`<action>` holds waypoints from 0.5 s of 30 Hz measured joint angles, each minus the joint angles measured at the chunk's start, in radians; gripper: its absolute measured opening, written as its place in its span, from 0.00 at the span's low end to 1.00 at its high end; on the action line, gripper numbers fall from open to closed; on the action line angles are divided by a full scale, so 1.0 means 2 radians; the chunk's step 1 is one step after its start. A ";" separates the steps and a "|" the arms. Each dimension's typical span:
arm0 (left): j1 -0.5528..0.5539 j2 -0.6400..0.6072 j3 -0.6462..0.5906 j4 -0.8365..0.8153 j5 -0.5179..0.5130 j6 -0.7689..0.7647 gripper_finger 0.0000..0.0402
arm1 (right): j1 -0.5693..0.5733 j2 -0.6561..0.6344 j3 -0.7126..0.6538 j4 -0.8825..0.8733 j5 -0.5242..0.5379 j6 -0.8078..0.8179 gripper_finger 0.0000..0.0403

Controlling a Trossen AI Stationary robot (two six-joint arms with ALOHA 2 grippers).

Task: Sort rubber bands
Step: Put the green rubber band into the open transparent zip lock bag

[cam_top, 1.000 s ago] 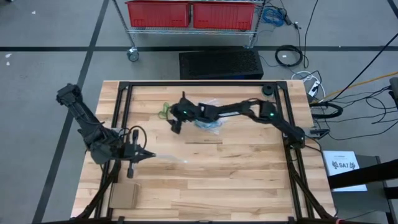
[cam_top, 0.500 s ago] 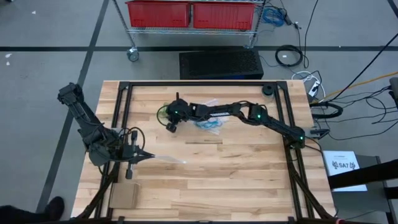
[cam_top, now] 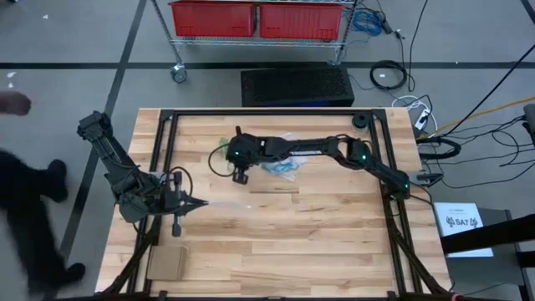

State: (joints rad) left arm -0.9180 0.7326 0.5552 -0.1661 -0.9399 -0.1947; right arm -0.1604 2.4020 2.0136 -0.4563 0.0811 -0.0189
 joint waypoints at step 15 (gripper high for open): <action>0.030 0.000 0.000 0.010 -0.058 0.008 0.00 | 0.049 -0.200 0.000 -0.212 0.073 0.009 0.00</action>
State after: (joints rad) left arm -0.8585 0.7326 0.5552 -0.1471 -1.0554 -0.1782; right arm -0.0633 2.0024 2.0136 -0.8799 0.2275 0.0000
